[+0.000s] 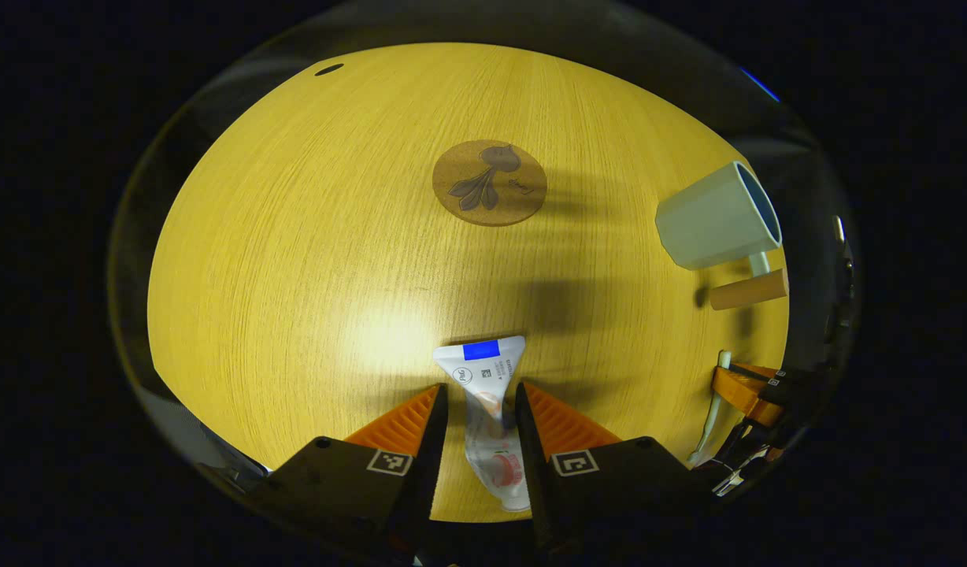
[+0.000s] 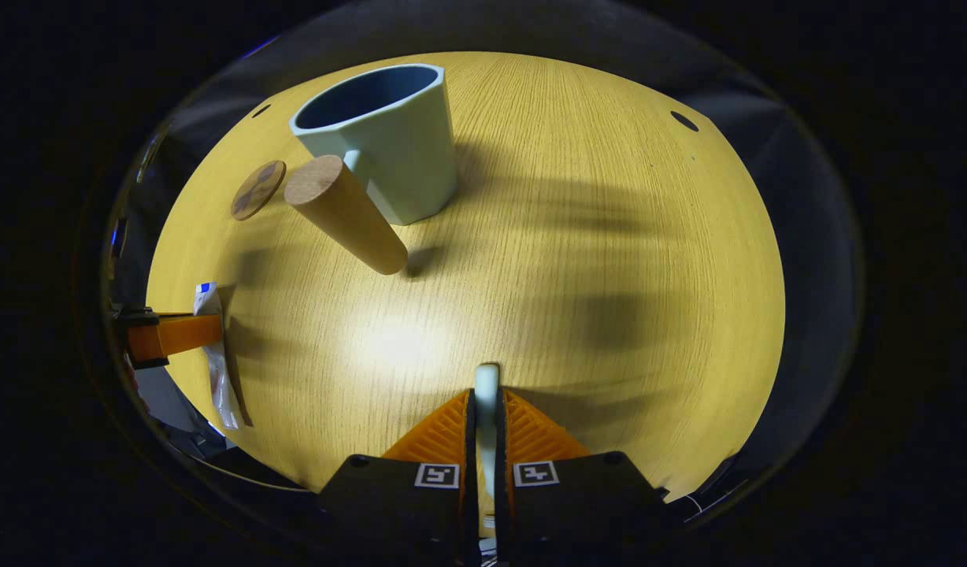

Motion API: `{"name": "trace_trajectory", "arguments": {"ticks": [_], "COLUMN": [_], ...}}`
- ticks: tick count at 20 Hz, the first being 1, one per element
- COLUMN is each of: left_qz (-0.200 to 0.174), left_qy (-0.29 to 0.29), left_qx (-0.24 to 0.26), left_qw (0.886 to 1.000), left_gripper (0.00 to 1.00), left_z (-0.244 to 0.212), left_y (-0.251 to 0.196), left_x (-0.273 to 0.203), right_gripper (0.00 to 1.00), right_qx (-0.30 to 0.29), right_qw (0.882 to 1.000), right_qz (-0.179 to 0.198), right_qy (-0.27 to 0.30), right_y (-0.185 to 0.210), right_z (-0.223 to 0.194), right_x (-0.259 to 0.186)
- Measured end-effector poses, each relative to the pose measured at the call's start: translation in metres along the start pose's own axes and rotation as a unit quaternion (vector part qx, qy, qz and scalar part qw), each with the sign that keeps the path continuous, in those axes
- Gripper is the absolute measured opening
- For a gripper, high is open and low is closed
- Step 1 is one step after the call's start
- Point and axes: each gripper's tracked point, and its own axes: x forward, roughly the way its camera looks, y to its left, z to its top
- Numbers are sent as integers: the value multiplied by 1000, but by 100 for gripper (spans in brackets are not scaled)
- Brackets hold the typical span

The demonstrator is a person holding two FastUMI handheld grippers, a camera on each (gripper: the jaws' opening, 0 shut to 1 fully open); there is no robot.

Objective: Put the toothbrush and toothpaste on the desktop into the cup, then pick up the cup and place it on the coaster on the desktop.

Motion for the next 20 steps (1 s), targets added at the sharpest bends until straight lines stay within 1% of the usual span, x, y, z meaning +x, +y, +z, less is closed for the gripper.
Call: {"name": "trace_trajectory", "arguments": {"ticks": [1,3,4,5,6,9,11,13,14,15,16,17,18,19,20], "left_qz": [0,1,1,1,2,5,4,1,-3,-13,-24,-35,-45,-54,-61], "left_qy": [-1,6,8,12,14,-5,-16,-19,-23,-28,-36,-43,-48,-51,-54], "left_qx": [6,21,31,38,43,49,39,44,46,48,51,48,41,31,20], "left_qw": [1000,1000,999,999,999,999,999,999,999,998,998,997,997,997,996], "left_gripper": [48,40,32,31,21,19,18,18,16,14,11,10,7,7,6], "left_z": [1,0,0,1,1,4,3,3,3,3,4,4,5,5,5], "left_y": [-3,-8,-3,2,6,4,3,3,3,1,0,0,0,-1,-2], "left_x": [3,5,6,5,1,3,2,2,2,1,1,0,0,0,1], "right_gripper": [10,10,11,11,11,11,11,11,11,11,11,11,11,11,11], "right_qx": [1,-1,-3,-4,-5,-9,-14,-10,-4,4,5,0,-5,-7,8], "right_qw": [1000,1000,1000,1000,1000,1000,1000,1000,1000,1000,999,999,999,998,999], "right_qz": [0,2,2,3,3,-3,-5,1,5,7,9,9,9,8,6], "right_qy": [0,0,0,1,0,-7,-15,-19,-23,-27,-35,-44,-51,-55,-53], "right_y": [0,0,0,0,1,0,0,0,0,1,1,1,1,0,0], "right_z": [0,1,0,1,1,1,1,1,2,2,2,3,2,3,0], "right_x": [0,0,0,-1,-1,-2,-2,-2,-2,-2,-3,-4,-4,-6,-4]}}
